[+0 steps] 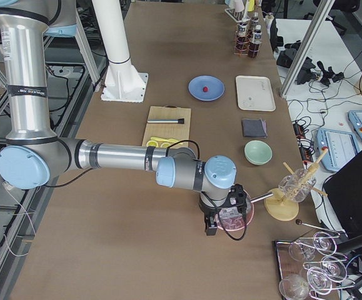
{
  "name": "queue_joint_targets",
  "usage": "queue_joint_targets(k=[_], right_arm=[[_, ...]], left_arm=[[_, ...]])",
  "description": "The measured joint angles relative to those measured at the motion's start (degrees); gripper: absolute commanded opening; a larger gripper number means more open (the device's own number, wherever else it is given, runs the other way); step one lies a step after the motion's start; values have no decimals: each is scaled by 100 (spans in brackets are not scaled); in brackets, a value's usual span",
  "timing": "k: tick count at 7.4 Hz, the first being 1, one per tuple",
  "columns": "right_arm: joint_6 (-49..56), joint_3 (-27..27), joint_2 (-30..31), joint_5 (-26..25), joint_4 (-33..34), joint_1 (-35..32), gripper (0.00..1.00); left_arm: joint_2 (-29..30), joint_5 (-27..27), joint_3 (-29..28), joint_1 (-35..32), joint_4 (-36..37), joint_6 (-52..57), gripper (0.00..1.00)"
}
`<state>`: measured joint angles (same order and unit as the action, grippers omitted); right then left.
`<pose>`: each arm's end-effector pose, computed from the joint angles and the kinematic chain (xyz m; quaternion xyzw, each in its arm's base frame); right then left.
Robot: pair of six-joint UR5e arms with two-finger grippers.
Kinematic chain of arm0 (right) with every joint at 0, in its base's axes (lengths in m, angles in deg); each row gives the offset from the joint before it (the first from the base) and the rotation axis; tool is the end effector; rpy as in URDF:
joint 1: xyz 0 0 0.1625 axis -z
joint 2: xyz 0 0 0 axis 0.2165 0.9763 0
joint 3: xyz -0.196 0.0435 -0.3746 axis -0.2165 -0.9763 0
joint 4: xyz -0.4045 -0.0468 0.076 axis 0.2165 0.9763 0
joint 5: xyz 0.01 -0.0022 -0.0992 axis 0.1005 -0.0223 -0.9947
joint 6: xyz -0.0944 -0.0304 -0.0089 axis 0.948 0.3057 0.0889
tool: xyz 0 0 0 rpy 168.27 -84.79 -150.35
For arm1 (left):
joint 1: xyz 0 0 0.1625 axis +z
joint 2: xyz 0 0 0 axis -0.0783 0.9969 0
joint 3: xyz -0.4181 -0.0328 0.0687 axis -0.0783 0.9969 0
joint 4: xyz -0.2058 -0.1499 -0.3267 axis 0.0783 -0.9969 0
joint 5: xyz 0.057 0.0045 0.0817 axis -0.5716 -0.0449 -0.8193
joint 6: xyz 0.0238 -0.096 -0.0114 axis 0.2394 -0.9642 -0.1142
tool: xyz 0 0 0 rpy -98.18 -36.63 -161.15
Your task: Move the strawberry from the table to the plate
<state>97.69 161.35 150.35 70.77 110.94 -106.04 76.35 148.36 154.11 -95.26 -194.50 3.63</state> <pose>0.0990 -0.4921 0.6711 0.0133 -0.3474 -0.0549 0.9360 -0.0669 -0.4669 0.6768 0.0862 0.3948 0.0376 0.9139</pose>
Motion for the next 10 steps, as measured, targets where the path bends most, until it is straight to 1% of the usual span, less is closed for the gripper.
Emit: queue_joint_targets(k=[2,3,10], right_arm=[[-10,9,4,7,0,1,100],[-7,10,7,13,0,1,100],[3,12,13,35,-2,10,100]], left_arm=[[24,-9,234,-1,564,6,99],[1,-15,279,-2,686,3,98],[-49,-25,233,-4,757,-10,98]])
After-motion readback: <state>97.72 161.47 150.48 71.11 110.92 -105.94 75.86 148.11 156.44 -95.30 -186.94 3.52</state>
